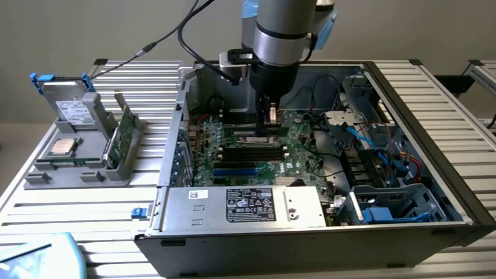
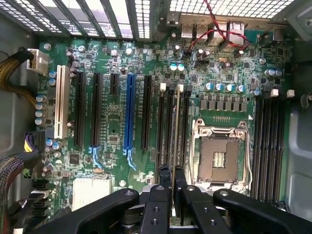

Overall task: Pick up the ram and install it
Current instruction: 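Insert the ram into the slot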

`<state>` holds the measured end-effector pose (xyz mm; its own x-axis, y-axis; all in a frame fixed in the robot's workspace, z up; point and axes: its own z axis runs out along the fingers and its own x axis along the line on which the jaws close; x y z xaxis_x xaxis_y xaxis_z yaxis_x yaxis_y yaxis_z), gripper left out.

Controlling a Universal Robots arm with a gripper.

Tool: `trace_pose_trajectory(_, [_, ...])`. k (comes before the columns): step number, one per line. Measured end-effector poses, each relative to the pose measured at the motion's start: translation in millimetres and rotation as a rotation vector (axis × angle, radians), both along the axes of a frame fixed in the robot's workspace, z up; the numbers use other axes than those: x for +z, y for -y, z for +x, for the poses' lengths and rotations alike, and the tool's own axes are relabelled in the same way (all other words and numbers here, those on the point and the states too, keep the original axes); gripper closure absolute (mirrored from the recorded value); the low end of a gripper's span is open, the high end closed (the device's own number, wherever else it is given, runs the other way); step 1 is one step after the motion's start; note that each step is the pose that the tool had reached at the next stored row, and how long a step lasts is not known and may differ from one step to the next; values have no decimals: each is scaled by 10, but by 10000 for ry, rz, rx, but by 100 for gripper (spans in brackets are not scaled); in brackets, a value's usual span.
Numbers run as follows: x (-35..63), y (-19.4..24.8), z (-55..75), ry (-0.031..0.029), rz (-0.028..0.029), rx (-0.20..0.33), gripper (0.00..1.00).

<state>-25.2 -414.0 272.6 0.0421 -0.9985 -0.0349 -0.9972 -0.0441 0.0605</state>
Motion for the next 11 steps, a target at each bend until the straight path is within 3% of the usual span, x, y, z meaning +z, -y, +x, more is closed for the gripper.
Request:
trace_pose_trajectory(6, [-98,0,0,0,-77,-9,86])
trace_pose_trajectory(11, [-190,0,0,0,-108,-9,86])
